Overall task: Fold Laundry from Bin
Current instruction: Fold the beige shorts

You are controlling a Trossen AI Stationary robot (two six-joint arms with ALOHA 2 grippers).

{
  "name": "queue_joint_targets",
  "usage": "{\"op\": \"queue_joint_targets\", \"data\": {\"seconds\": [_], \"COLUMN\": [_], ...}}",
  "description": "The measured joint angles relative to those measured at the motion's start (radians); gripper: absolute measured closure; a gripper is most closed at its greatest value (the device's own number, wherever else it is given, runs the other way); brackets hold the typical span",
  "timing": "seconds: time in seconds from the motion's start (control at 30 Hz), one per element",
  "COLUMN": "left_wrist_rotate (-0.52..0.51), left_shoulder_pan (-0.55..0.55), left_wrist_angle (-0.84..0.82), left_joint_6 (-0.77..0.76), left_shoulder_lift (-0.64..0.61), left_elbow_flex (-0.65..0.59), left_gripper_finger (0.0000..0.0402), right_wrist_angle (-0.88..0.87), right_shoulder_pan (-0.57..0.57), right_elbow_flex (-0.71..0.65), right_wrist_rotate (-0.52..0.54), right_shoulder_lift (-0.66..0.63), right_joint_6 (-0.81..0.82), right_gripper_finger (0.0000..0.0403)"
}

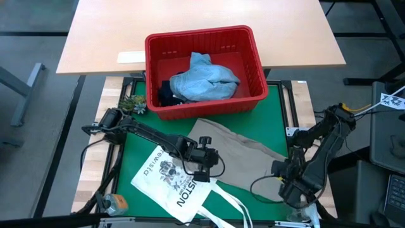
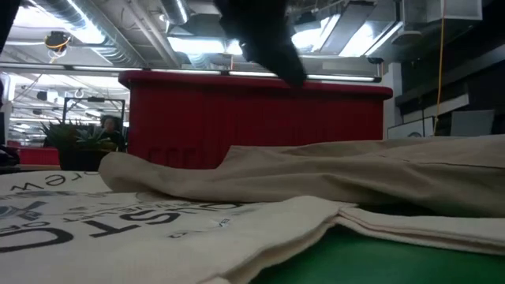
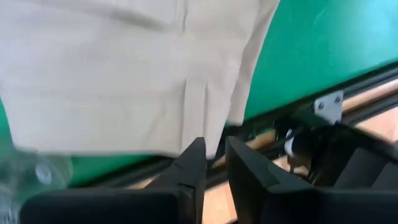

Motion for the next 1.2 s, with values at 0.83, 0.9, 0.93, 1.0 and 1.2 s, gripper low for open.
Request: {"op": "queue_joint_targets", "data": {"seconds": [0.83, 0.9, 0.93, 1.0, 1.2], "left_wrist_rotate": [0.047, 0.047, 0.048, 0.055, 0.059], "left_shoulder_pan": [-0.015, -0.01, -0.008, -0.007, -0.01], "left_wrist_angle": [0.449, 0.45, 0.445, 0.458, 0.435], "left_joint_6": [-0.119, -0.143, -0.157, -0.174, -0.185], "left_shoulder_lift": [-0.002, -0.001, -0.001, -0.002, -0.004], "left_elbow_flex": [-0.393, -0.442, -0.459, -0.479, -0.46], "left_gripper_finger": [0.0317, 0.0317, 0.0317, 0.0317, 0.0317], "right_wrist_angle": [1.009, 1.03, 1.033, 1.033, 1.005], "right_shoulder_pan": [-0.042, -0.042, -0.042, -0.042, -0.043], "right_elbow_flex": [-0.43, -0.469, -0.488, -0.52, -0.524], "right_wrist_rotate": [0.404, 0.4, 0.399, 0.383, 0.357], "right_shoulder_lift": [0.004, 0.004, 0.004, 0.004, 0.002], "right_joint_6": [-0.05, -0.045, -0.034, 0.003, 0.051], "right_gripper_finger": [0.0399, 0.0397, 0.0396, 0.0396, 0.0399]}}
